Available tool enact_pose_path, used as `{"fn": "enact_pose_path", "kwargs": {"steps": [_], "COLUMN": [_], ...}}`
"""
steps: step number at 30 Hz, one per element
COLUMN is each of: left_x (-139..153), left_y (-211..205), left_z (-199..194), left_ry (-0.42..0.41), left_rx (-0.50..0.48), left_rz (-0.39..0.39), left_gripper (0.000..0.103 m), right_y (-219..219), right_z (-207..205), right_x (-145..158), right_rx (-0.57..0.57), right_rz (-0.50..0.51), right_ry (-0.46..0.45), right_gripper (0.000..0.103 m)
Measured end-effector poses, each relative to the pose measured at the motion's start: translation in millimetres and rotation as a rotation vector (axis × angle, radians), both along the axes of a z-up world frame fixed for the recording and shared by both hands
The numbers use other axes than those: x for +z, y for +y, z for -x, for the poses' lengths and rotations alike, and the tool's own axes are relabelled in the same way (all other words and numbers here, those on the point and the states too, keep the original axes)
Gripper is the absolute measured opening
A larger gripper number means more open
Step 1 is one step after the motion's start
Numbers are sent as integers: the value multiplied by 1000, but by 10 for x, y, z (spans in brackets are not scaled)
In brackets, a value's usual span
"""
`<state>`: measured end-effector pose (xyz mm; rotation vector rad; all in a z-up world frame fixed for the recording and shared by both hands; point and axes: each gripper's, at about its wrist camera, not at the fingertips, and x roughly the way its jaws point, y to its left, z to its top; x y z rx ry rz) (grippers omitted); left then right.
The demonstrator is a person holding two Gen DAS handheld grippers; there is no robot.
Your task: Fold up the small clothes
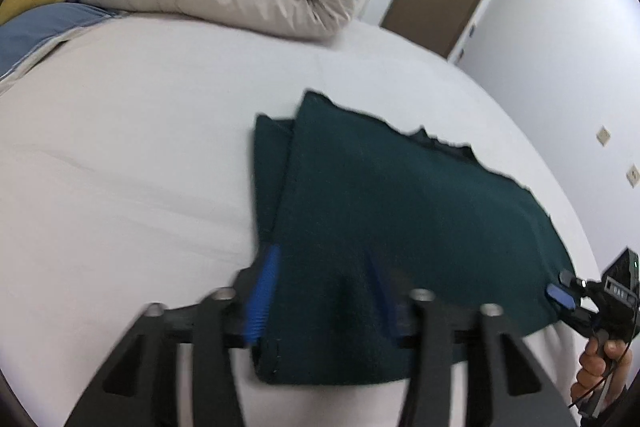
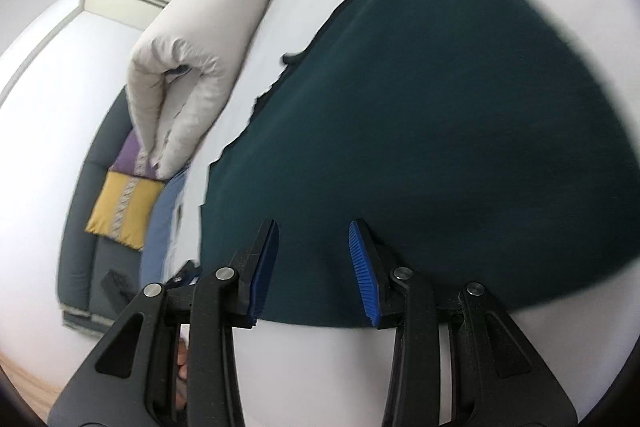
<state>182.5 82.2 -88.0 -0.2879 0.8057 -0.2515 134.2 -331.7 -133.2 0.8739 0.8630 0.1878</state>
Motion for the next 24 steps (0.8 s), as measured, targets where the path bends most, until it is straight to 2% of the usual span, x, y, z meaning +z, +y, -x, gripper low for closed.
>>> {"fn": "enact_pose_path", "kwargs": {"steps": [2, 5, 7, 8, 9, 13, 14, 15, 20, 21, 24], "left_x": [18, -42, -92, -115, -141, -175, -180, -185, -192, -194, -215], "left_y": [25, 37, 82, 85, 69, -17, -23, -20, -5, -5, 7], "left_z": [23, -23, -40, -45, -47, 23, 36, 49, 94, 110, 143], "left_ry": [-12, 17, 29, 36, 42, 35, 34, 32, 31, 31, 38], "left_rx": [11, 19, 24, 23, 11, -18, -20, -22, -44, -52, -66], "left_rz": [-12, -58, -35, -33, -34, -84, -90, -96, -129, -133, -132], "left_gripper": [70, 70, 68, 61, 49, 30, 26, 22, 8, 7, 7], "right_y": [-153, -339, -394, -395, -394, -260, -226, -245, -316, -313, -286], "right_z": [133, 266, 307, 298, 277, 214, 201, 246, 337, 349, 403], "right_x": [165, 341, 426, 430, 413, 319, 280, 236, 160, 173, 220], "right_rx": [-65, -181, -226, -227, -214, -146, -132, -126, -141, -140, -137], "right_rz": [91, 236, 377, 414, 444, 583, 607, 614, 640, 646, 671], "right_ry": [-31, -36, -29, -14, 7, 54, 67, 76, 94, 93, 87], "right_gripper": [38, 50, 56, 60, 60, 59, 54, 43, 14, 10, 8]}}
